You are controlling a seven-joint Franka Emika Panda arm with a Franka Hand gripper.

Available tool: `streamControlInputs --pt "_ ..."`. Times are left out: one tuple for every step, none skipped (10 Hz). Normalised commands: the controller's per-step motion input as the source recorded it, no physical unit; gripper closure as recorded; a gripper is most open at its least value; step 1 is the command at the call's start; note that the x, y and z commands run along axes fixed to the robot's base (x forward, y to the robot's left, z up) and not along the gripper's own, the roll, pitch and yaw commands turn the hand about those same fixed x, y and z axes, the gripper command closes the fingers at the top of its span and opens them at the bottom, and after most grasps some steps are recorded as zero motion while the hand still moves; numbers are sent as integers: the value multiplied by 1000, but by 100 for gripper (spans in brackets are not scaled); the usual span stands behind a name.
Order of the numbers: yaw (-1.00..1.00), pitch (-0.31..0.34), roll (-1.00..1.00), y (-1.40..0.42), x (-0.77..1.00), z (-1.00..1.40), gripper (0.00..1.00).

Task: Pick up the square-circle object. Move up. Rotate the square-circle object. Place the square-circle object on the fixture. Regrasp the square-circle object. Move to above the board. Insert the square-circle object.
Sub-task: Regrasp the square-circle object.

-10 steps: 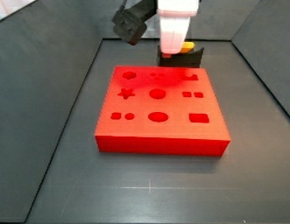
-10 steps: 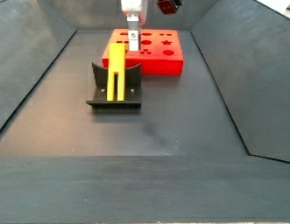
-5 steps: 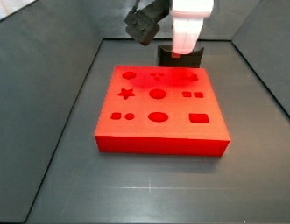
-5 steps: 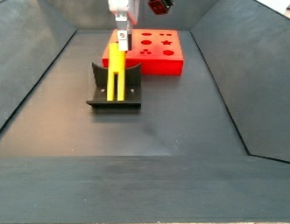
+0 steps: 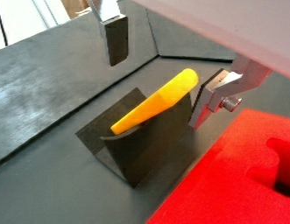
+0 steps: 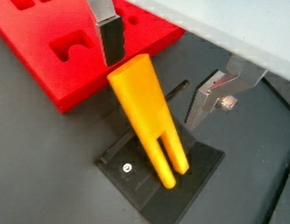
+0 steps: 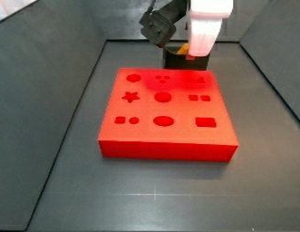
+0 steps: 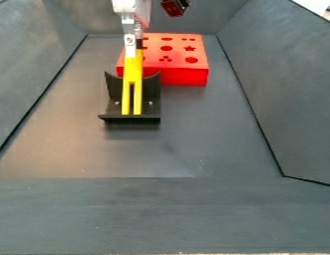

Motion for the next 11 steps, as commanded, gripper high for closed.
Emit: streamControlInputs --pt "57 214 -3 -16 190 1 0" --pt "60 219 -2 -19 122 2 0" --pt "60 216 -4 -20 86 -3 0" --pt "62 207 -9 -14 76 -1 0" --pt "62 205 -10 -14 78 1 0" --pt "62 203 -10 -15 79 3 0" --pt "62 202 -11 -15 80 3 0" --pt "62 201 -11 -15 80 3 0" --pt "62 201 -11 -15 80 3 0" --pt "62 201 -11 -15 81 3 0" --pt "62 200 -11 -15 81 4 0"
